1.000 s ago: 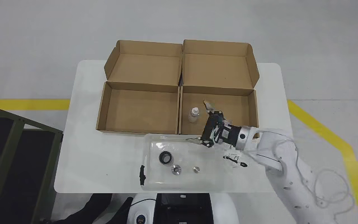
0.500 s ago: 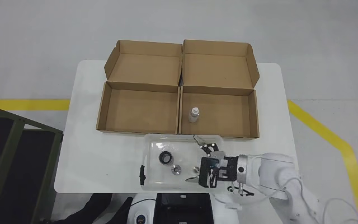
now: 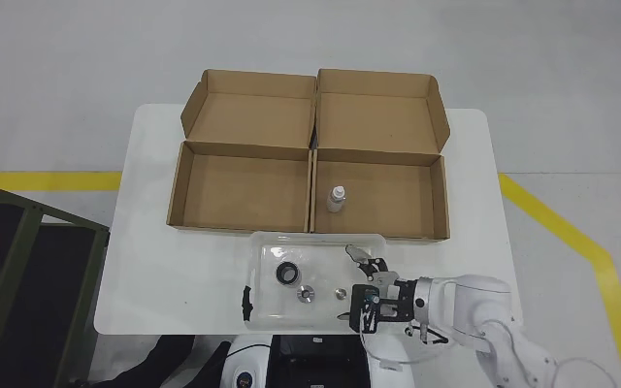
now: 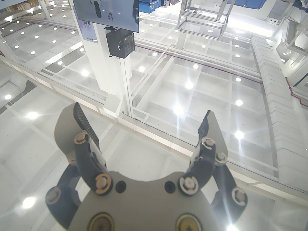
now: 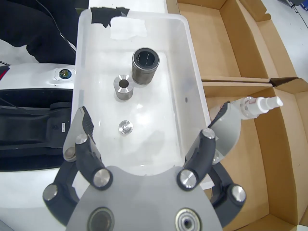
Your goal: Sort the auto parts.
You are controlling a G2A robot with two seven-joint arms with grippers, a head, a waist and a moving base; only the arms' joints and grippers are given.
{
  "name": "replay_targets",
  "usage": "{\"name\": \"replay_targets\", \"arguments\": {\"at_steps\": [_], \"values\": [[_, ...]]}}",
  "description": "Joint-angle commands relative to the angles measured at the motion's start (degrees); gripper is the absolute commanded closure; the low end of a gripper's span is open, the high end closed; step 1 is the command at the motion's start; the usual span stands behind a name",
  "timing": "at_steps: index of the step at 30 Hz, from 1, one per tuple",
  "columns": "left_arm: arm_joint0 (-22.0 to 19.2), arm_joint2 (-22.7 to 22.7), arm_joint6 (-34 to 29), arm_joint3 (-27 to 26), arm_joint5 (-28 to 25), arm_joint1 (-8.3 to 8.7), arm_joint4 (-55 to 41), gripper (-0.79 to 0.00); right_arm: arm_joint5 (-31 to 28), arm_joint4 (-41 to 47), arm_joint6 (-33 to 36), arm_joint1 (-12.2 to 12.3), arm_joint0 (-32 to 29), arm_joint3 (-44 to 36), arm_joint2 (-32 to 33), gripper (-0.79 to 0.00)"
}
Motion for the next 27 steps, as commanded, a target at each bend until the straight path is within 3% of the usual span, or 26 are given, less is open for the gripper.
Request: {"name": "replay_targets", "arguments": {"at_steps": [1,9,12,20,27], "values": [[0.0,0.0,0.0,0.0,0.0,0.00,0.0,-0.785,-0.2,-1.1,-0.2,0.1,-0.2,0.4,0.0,-0.785],[0.0,0.0,0.0,0.0,0.0,0.00,0.0,-0.785,0.5,-2.6,-0.3,0.5,-0.6,2.1,-0.7,-0.785],[0.0,0.0,0.0,0.0,0.0,0.00,0.0,-0.785,0.5,-2.8,0.5,0.5,-0.3,2.4,-1.2,-0.690],[0.0,0.0,0.0,0.0,0.0,0.00,0.0,-0.785,-0.2,-2.2,3.5,0.6,1.2,3.0,-3.0,-0.668],[0.0,0.0,0.0,0.0,0.0,0.00,0.0,-0.785,-1.0,-0.7,7.3,0.6,3.0,3.6,-5.3,-0.533]]}}
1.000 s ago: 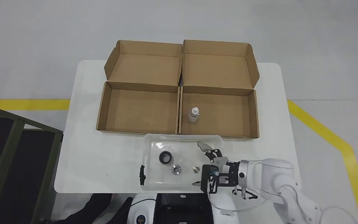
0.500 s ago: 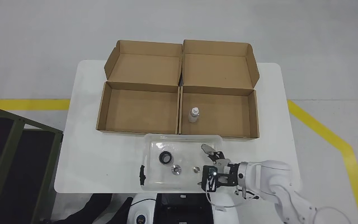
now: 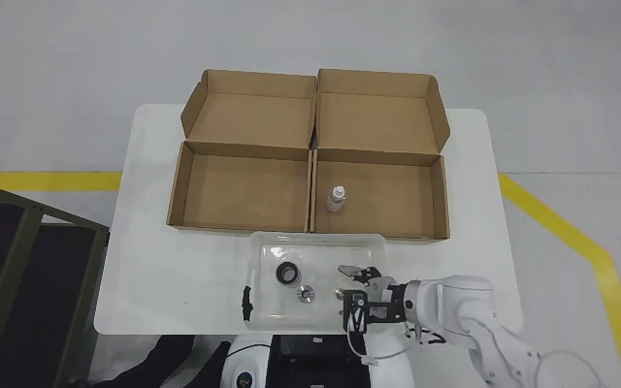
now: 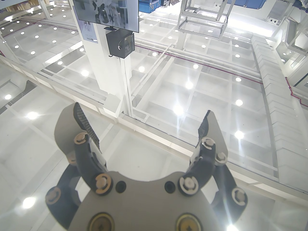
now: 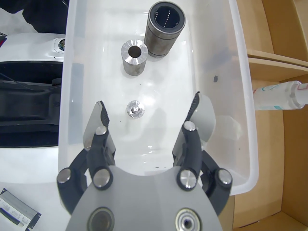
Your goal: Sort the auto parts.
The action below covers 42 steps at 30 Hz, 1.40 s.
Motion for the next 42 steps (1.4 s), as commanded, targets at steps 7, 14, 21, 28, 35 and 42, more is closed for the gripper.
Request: {"name": "replay_targets", "arguments": {"at_steps": [7,14,21,28,35,42], "values": [[0.0,0.0,0.0,0.0,0.0,0.00,0.0,-0.785,-1.6,3.0,5.3,-0.1,2.4,1.3,-2.7,-0.520],[0.0,0.0,0.0,0.0,0.0,0.00,0.0,-0.785,-1.4,5.2,9.6,-0.3,4.7,2.5,-5.3,-0.496],[0.0,0.0,0.0,0.0,0.0,0.00,0.0,-0.785,-0.5,6.2,13.7,-0.6,7.1,4.0,-7.8,-0.431],[0.0,0.0,0.0,0.0,0.0,0.00,0.0,-0.785,0.1,7.7,15.9,-0.6,8.3,4.6,-9.0,-0.372],[0.0,0.0,0.0,0.0,0.0,0.00,0.0,-0.785,0.5,8.3,17.4,-0.4,8.9,4.7,-9.6,-0.274],[0.0,0.0,0.0,0.0,0.0,0.00,0.0,-0.785,0.7,9.4,17.6,-0.1,9.2,4.3,-9.3,0.000]]}}
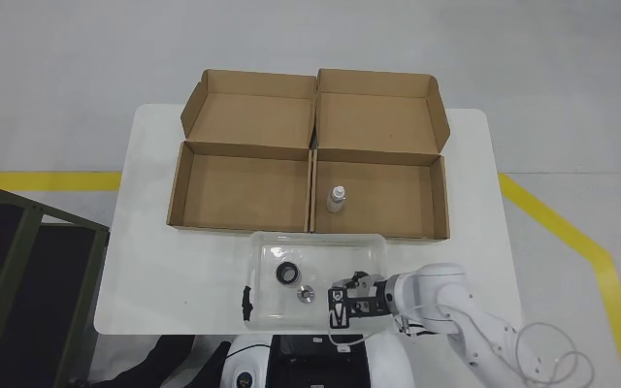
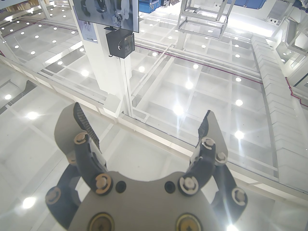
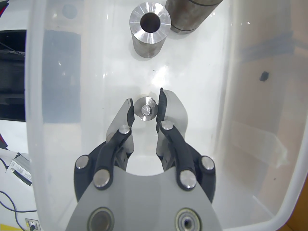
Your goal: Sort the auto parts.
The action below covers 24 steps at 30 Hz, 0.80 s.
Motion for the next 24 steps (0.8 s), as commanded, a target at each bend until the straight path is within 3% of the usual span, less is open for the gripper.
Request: {"name": "replay_targets", "arguments": {"at_steps": [1,13,19,24], "values": [[0.0,0.0,0.0,0.0,0.0,0.00,0.0,-0.785,0.1,0.1,-0.3,0.1,0.0,-0.3,0.2,0.000],[0.0,0.0,0.0,0.0,0.0,0.00,0.0,-0.785,3.0,2.7,-6.1,0.7,-0.2,-5.1,3.7,0.000],[0.0,0.0,0.0,0.0,0.0,0.00,0.0,-0.785,5.8,7.6,-14.1,0.9,-0.5,-6.4,7.2,0.000],[0.0,0.0,0.0,0.0,0.0,0.00,0.0,-0.785,9.3,10.9,-25.2,0.7,-0.3,-7.5,10.5,0.000]]}}
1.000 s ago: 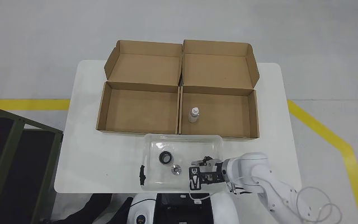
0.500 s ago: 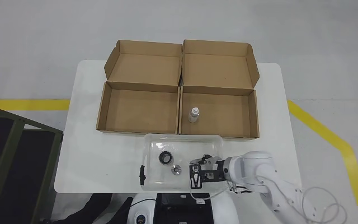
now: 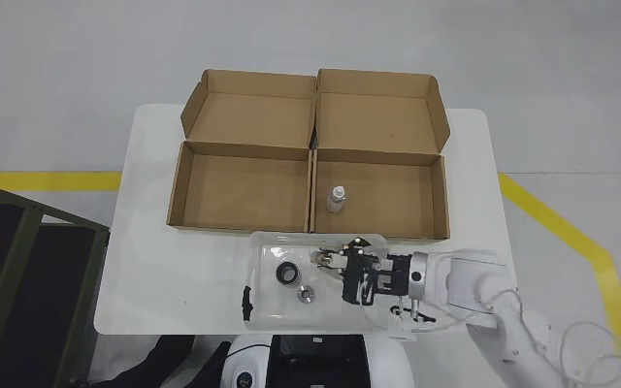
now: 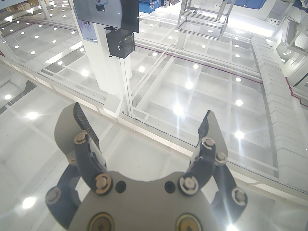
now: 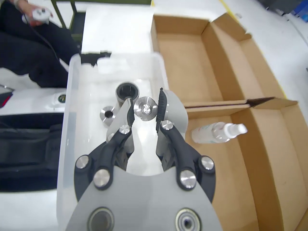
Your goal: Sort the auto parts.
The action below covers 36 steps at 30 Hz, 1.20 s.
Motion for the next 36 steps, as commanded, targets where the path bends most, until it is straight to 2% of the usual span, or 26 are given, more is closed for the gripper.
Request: {"name": "replay_targets", "arguments": {"at_steps": [1,10,17,36], "values": [[0.0,0.0,0.0,0.0,0.0,0.00,0.0,-0.785,1.6,0.7,-3.6,-0.1,-0.1,0.0,1.1,0.000],[0.0,0.0,0.0,0.0,0.0,0.00,0.0,-0.785,8.0,6.5,-13.7,-0.6,1.6,1.0,4.5,0.000],[0.0,0.0,0.0,0.0,0.0,0.00,0.0,-0.785,9.8,11.9,-19.9,-1.0,3.0,0.0,6.5,0.000],[0.0,0.0,0.0,0.0,0.0,0.00,0.0,-0.785,7.7,16.7,-25.0,-1.7,4.7,-1.8,8.3,0.000]]}}
